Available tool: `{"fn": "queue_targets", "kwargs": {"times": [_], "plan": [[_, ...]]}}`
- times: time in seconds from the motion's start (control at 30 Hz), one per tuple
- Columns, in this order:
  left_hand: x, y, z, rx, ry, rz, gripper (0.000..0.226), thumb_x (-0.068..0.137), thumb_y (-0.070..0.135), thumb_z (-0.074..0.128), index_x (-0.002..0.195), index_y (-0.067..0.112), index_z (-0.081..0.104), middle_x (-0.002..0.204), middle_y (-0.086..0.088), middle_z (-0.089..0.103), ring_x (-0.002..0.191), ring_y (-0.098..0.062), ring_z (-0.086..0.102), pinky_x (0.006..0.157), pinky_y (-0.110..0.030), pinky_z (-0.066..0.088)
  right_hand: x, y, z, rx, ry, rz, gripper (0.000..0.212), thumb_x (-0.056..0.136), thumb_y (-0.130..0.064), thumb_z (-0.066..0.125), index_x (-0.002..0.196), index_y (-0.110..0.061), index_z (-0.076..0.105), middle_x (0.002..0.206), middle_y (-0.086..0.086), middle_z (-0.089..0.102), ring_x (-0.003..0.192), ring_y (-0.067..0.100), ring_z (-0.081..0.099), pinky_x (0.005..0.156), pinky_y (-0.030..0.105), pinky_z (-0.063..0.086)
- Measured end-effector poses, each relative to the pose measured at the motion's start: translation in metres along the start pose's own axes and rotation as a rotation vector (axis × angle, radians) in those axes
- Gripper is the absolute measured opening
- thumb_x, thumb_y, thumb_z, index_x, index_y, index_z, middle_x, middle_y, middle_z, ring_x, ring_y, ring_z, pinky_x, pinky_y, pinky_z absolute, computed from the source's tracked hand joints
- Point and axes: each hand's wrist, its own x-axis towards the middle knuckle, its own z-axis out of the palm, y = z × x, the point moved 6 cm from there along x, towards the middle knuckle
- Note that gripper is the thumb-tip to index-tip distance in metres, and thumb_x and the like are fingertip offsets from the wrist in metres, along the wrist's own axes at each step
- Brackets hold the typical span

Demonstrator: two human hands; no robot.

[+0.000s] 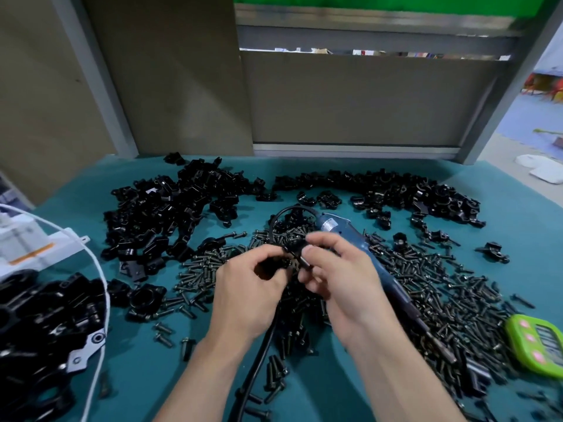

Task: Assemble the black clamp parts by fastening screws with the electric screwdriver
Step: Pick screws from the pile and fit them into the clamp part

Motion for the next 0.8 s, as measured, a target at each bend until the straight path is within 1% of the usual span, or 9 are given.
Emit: {"fn": "queue_targets", "kwargs": {"times": [0.1, 0.2, 0.37, 0.47, 0.57, 0.6, 0.67, 0.73, 0.8], "plan": [[-0.006, 0.007, -0.001, 0.042, -0.016, 0.046, 0.042, 0.067, 0.044, 0.091, 0.087, 0.068, 0.065, 0.08, 0.033, 0.07, 0.077, 0.007, 0.067, 0.065, -0.004, 0.045, 0.001, 0.013, -0.008, 0.057, 0.096, 0.079, 0.016, 0.094, -0.001, 0.067, 0.085, -0.013, 0.069, 0.059, 0.0, 0.059, 0.043, 0.01, 0.041, 0.04, 0.017, 0.031], [-0.006, 0.009, 0.003, 0.04, -0.04, 0.065, 0.042, 0.057, 0.063, 0.078, 0.094, 0.07, 0.061, 0.072, 0.026, 0.069, 0.07, 0.001, 0.067, 0.066, -0.006, 0.045, 0.002, 0.012, -0.012, 0.07, 0.09, 0.056, 0.016, 0.096, -0.005, 0.065, 0.085, -0.013, 0.074, 0.064, 0.007, 0.063, 0.043, 0.011, 0.041, 0.039, 0.018, 0.032], [-0.009, 0.016, 0.007, 0.065, -0.075, 0.149, 0.04, 0.061, 0.059, 0.076, 0.095, 0.074, 0.059, 0.069, 0.027, 0.067, 0.061, 0.002, 0.064, 0.061, -0.01, 0.047, 0.005, 0.011, -0.02, -0.292, 0.055, -0.017, 0.026, 0.096, -0.014, 0.066, 0.089, -0.032, 0.083, 0.069, -0.007, 0.072, 0.049, 0.004, 0.05, 0.05, 0.018, 0.042], [-0.01, 0.017, 0.008, 0.07, -0.07, 0.169, 0.041, 0.06, 0.069, 0.076, 0.099, 0.072, 0.063, 0.071, 0.029, 0.067, 0.054, 0.001, 0.061, 0.056, -0.008, 0.045, 0.006, 0.017, -0.026, -0.094, 0.065, 0.052, 0.027, 0.097, -0.009, 0.064, 0.087, -0.024, 0.084, 0.067, -0.003, 0.069, 0.046, 0.008, 0.043, 0.044, 0.018, 0.036], [-0.013, 0.017, 0.008, 0.032, -0.052, 0.159, 0.062, 0.058, 0.091, 0.069, 0.107, 0.054, 0.073, 0.081, 0.034, 0.07, 0.068, 0.006, 0.067, 0.065, -0.007, 0.047, 0.006, 0.024, -0.028, 0.057, 0.085, 0.132, 0.025, 0.097, -0.009, 0.065, 0.085, -0.018, 0.085, 0.071, 0.002, 0.069, 0.047, 0.007, 0.048, 0.044, 0.019, 0.036], [-0.013, 0.016, 0.008, 0.02, -0.047, 0.144, 0.063, 0.059, 0.092, 0.068, 0.109, 0.053, 0.072, 0.082, 0.035, 0.07, 0.071, 0.008, 0.067, 0.065, -0.007, 0.047, 0.006, 0.026, -0.028, 0.082, 0.082, 0.151, 0.024, 0.096, -0.007, 0.065, 0.084, -0.014, 0.084, 0.07, 0.003, 0.069, 0.047, 0.007, 0.05, 0.042, 0.019, 0.037], [-0.014, 0.015, 0.01, 0.004, -0.058, 0.101, 0.049, 0.066, 0.08, 0.072, 0.107, 0.053, 0.067, 0.07, 0.025, 0.07, 0.057, 0.003, 0.061, 0.053, -0.013, 0.044, 0.007, 0.03, -0.026, 0.105, 0.069, 0.179, 0.022, 0.096, -0.004, 0.065, 0.082, -0.007, 0.082, 0.065, 0.002, 0.066, 0.046, 0.007, 0.051, 0.041, 0.019, 0.04], [-0.014, 0.014, 0.014, -0.04, -0.109, 0.07, 0.044, 0.072, 0.069, 0.074, 0.106, 0.048, 0.055, 0.062, 0.013, 0.07, 0.044, -0.006, 0.053, 0.043, -0.023, 0.041, 0.007, 0.031, -0.027, 0.08, 0.071, 0.189, 0.028, 0.095, -0.002, 0.064, 0.074, -0.01, 0.082, 0.058, -0.002, 0.06, 0.045, 0.007, 0.051, 0.042, 0.019, 0.042], [-0.015, 0.014, 0.018, -0.05, -0.167, 0.055, 0.044, 0.075, 0.063, 0.075, 0.107, 0.048, 0.05, 0.061, 0.006, 0.069, 0.044, -0.01, 0.052, 0.043, -0.025, 0.041, 0.007, 0.029, -0.029, 0.004, 0.069, 0.163, 0.038, 0.096, -0.005, 0.064, 0.065, -0.019, 0.081, 0.054, -0.005, 0.055, 0.044, 0.006, 0.049, 0.042, 0.019, 0.039]]}}
